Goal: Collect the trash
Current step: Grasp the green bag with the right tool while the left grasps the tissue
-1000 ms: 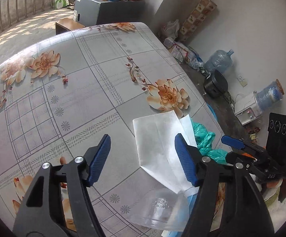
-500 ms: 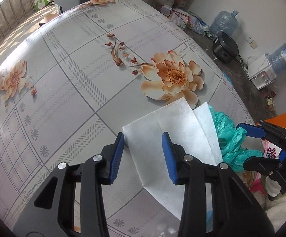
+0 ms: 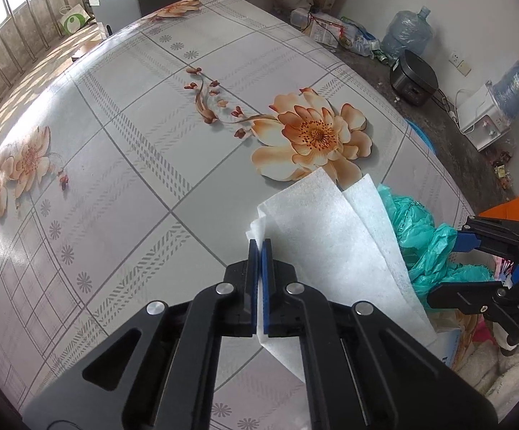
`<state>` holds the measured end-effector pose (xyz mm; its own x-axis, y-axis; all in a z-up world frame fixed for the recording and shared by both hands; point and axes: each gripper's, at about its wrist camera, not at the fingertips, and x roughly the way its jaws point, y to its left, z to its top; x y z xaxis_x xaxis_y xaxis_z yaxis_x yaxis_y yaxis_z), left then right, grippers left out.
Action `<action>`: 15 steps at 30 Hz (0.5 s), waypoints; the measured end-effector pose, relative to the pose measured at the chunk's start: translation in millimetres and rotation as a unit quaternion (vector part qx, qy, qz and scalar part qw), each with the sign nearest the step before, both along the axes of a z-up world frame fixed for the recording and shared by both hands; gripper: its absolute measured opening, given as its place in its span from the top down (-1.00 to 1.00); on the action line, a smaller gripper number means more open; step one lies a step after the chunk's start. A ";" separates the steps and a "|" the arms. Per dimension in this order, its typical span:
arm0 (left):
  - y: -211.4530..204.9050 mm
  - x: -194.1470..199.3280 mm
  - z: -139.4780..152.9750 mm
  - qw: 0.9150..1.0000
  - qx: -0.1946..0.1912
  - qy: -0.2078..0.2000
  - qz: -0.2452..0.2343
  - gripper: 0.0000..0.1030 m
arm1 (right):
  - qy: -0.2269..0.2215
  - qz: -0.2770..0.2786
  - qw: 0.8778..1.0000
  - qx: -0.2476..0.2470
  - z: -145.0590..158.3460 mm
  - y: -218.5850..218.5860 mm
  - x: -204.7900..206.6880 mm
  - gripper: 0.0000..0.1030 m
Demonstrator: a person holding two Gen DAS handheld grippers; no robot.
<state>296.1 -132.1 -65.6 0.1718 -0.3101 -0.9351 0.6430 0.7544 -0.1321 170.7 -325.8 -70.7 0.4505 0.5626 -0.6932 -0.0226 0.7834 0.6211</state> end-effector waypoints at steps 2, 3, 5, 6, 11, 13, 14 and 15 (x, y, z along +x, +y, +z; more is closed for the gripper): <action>-0.7 0.5 -0.8 1.000 -0.006 -0.003 0.001 1.00 | 0.002 0.002 1.000 0.012 -2.3 -0.2 -0.8 0.01; -0.3 -0.2 0.8 1.000 -0.012 -0.006 0.002 1.00 | 0.001 0.005 1.000 0.018 -2.2 0.0 -1.1 0.10; 0.9 -1.5 5.5 1.000 -0.021 -0.012 0.003 1.00 | -0.002 0.005 1.000 0.021 -0.8 0.4 -2.0 0.15; 1.9 -1.8 8.6 1.000 -0.026 -0.016 0.004 1.00 | -0.005 0.003 1.000 0.018 0.3 0.1 -3.2 0.17; 7.0 -5.3 30.7 0.997 -0.052 -0.048 0.016 1.00 | -0.014 -0.014 1.000 0.020 5.4 -7.0 -8.7 0.20; 9.1 -7.2 42.0 0.996 -0.064 -0.062 0.021 1.00 | -0.019 -0.023 0.999 0.024 7.8 -12.6 -10.3 0.20; 10.0 -8.0 47.5 0.995 -0.071 -0.069 0.024 1.00 | -0.022 -0.028 0.999 0.026 9.2 -15.1 -11.6 0.21; 11.0 -9.6 53.5 0.994 -0.077 -0.077 0.026 1.00 | -0.025 -0.032 0.999 0.027 10.7 -17.9 -12.6 0.21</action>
<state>286.5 -121.1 -12.1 0.3281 -0.4345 -0.8388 0.6253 0.7655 -0.1520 158.1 -343.6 -59.9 0.5197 0.5679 -0.6383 -0.0048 0.7490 0.6625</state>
